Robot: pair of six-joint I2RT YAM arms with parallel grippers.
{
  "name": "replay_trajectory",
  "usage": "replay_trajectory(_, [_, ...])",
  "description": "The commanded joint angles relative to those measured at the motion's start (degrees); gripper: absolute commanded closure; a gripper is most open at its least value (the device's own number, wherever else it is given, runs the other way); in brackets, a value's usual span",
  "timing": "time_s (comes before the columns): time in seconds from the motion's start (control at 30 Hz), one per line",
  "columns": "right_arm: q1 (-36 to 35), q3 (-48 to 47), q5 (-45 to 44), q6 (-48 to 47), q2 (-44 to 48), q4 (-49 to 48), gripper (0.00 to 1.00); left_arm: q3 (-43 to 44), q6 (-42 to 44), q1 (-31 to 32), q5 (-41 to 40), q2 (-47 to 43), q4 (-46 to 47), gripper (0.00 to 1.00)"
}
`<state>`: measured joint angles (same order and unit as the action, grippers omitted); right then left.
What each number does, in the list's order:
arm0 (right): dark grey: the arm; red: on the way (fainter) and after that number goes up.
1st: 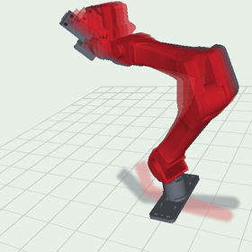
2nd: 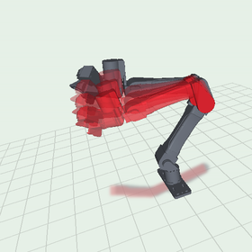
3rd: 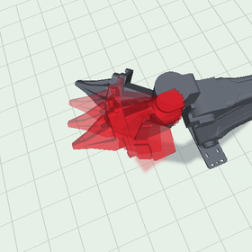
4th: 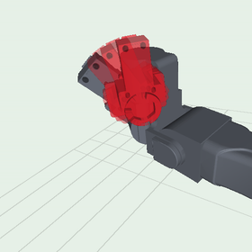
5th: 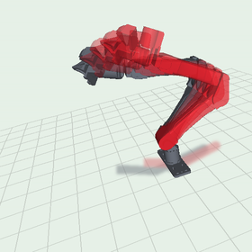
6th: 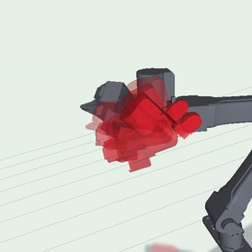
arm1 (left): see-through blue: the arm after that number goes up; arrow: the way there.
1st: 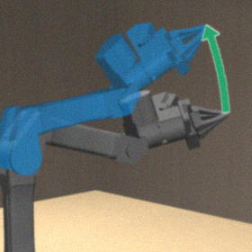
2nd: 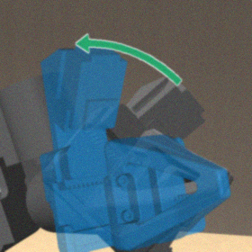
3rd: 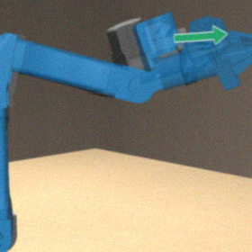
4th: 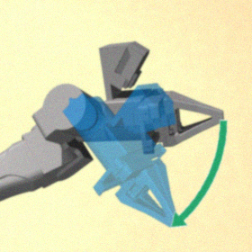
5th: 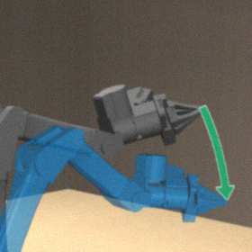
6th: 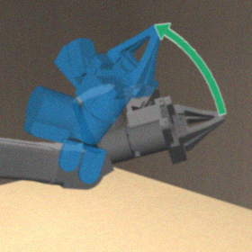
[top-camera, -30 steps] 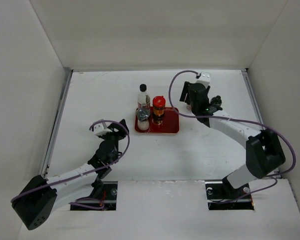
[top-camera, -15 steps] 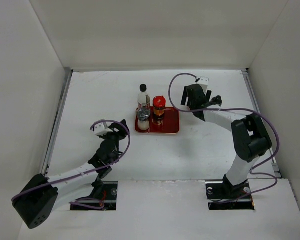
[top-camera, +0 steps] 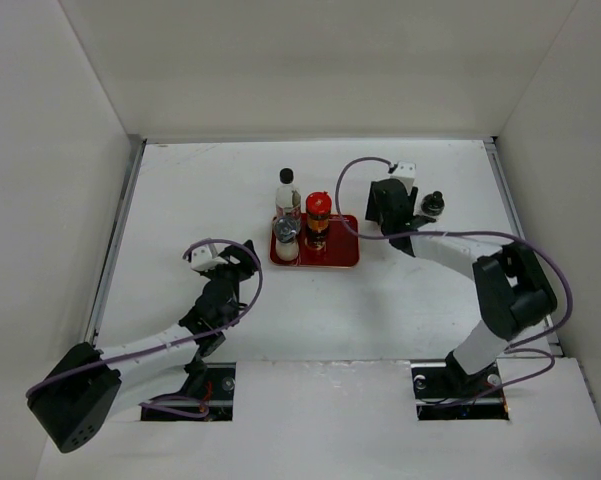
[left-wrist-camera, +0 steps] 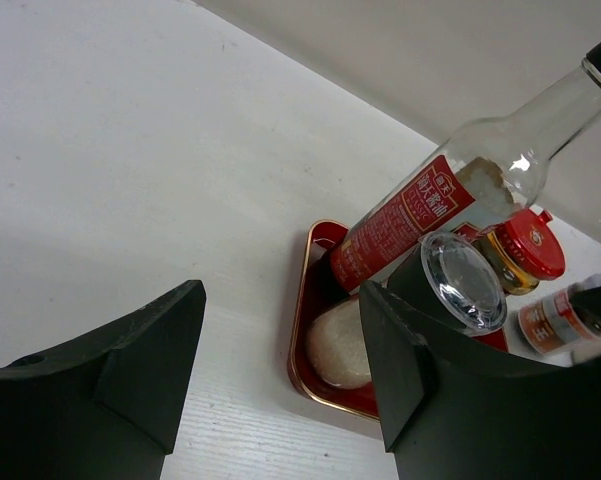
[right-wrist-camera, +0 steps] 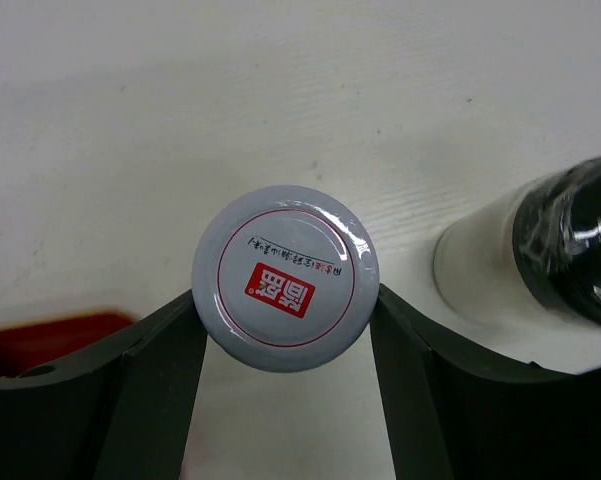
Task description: Organize the condiment bottles
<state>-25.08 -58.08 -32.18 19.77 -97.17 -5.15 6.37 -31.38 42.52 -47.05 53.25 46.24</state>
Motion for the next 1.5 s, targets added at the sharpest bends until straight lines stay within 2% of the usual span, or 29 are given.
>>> replay_trajectory(0.0, [-4.7, 0.8, -0.8, -1.7, 10.1, -9.4, 0.48, 0.8, -0.9, 0.2, 0.4, 1.0, 3.3, 0.39])
replay_trajectory(0.2, [-8.7, -0.9, 3.6, 0.8, 8.8, -10.2, 0.48, 0.9, -1.0, 0.0, 1.3, 1.4, 3.9, 0.39])
replay_trajectory(0.63, [-10.6, -1.4, 7.0, 6.4, 2.3, -13.3, 0.46, 0.7, -1.0, 0.3, 1.3, 0.8, 3.9, 0.39])
replay_trajectory(1.03, [-12.0, 0.3, 4.9, 5.9, 2.9, -12.6, 0.18, 0.8, -1.0, 0.3, 1.3, 1.2, 3.9, 0.39])
replay_trajectory(1.2, [-12.0, 2.0, 1.8, 5.8, 7.9, -8.7, 0.16, 0.8, -1.0, 0.3, 1.3, 1.0, 3.9, 0.39])
replay_trajectory(1.27, [-10.9, 3.6, 0.1, 5.7, 10.8, -6.8, 0.19, 0.8, -1.0, 0.6, 1.3, 0.8, 3.9, 0.39])
replay_trajectory(1.3, [-9.8, 4.7, -1.0, 5.6, 12.2, -6.3, 0.23, 0.8, -1.0, 0.7, 1.4, 0.6, 3.9, 0.39])
replay_trajectory(1.43, [-3.8, 9.2, -5.6, 6.3, 18.1, -5.3, 0.64, 0.8, -1.1, 0.7, 1.6, 1.0, 3.9, 0.39])
replay_trajectory(1.47, [-2.0, 9.8, -6.9, 6.2, 19.6, -4.9, 0.67, 0.8, -1.1, 0.8, 1.6, 0.8, 3.9, 0.39])
